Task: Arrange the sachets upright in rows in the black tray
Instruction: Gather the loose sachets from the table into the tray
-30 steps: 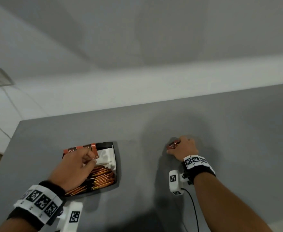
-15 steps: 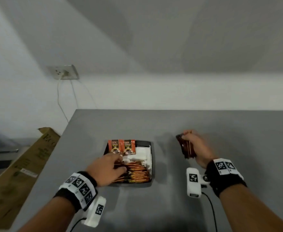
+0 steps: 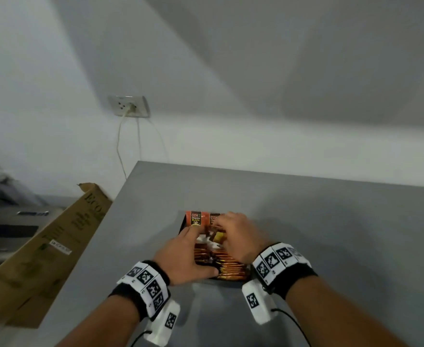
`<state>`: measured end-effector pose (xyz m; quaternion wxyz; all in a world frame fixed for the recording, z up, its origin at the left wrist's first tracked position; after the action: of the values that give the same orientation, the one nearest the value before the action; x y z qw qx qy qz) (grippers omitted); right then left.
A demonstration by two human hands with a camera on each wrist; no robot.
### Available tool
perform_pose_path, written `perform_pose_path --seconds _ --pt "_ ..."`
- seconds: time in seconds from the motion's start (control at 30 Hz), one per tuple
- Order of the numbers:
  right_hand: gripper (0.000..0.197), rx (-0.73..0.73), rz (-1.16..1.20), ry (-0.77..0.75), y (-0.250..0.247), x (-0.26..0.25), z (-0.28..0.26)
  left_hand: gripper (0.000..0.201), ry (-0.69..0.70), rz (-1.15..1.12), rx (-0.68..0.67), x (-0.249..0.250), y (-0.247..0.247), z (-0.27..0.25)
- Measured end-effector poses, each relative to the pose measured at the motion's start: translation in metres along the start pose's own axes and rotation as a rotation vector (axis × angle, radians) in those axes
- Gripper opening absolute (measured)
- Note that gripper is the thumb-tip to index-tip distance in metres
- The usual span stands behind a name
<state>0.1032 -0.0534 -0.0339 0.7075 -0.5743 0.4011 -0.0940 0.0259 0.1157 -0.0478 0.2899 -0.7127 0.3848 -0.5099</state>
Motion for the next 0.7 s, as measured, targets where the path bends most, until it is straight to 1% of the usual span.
perform_pose_path --seconds 0.07,0.13,0.17,0.23,0.3,0.33,0.4,0.47,0.53,0.6,0.7 --pt "0.044 -0.054 -0.021 -0.033 0.01 -0.004 0.002 0.116 0.008 -0.035 -0.008 -0.003 0.0 0.003" --pt "0.044 -0.133 -0.002 -0.013 0.014 -0.008 0.005 0.117 0.021 -0.025 0.005 -0.003 -0.001 0.007" --pt "0.044 -0.17 0.015 0.019 0.015 -0.01 0.005 0.114 0.033 -0.027 0.012 -0.003 -0.001 0.009" --pt "0.05 -0.19 0.126 0.081 0.017 -0.011 0.002 0.099 0.063 -0.034 0.008 0.0 -0.002 0.012" --pt "0.057 -0.163 0.217 0.129 0.018 -0.008 -0.005 0.087 0.09 0.014 -0.018 0.005 -0.004 0.013" --pt "0.061 -0.142 0.234 0.144 0.017 -0.006 -0.008 0.086 0.104 0.055 -0.032 0.007 -0.005 0.015" --pt "0.07 -0.11 0.266 0.174 0.016 -0.002 -0.014 0.09 0.122 0.149 -0.05 0.009 -0.006 0.02" --pt "0.074 -0.116 0.282 0.185 0.016 -0.002 -0.016 0.094 0.12 0.218 -0.087 0.009 -0.009 0.025" --pt "0.073 -0.11 0.288 0.19 0.016 -0.002 -0.016 0.091 0.097 0.237 -0.162 0.011 -0.012 0.029" --pt "0.071 -0.07 0.312 0.202 0.016 -0.001 -0.016 0.084 0.065 0.211 -0.23 0.013 -0.013 0.032" --pt "0.058 -0.01 0.341 0.231 0.016 0.0 -0.019 0.084 0.055 0.183 -0.268 0.015 -0.015 0.037"
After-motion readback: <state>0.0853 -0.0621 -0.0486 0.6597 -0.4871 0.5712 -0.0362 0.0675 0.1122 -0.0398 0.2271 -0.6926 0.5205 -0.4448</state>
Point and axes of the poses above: each hand's wrist, its own z-axis towards the middle knuckle, its own y-axis out of the palm, x = y × z, the point moved 2 cm from there along z, towards the middle knuckle, and after that the axes turned 9 degrees about -y, right-handed, at the moved point
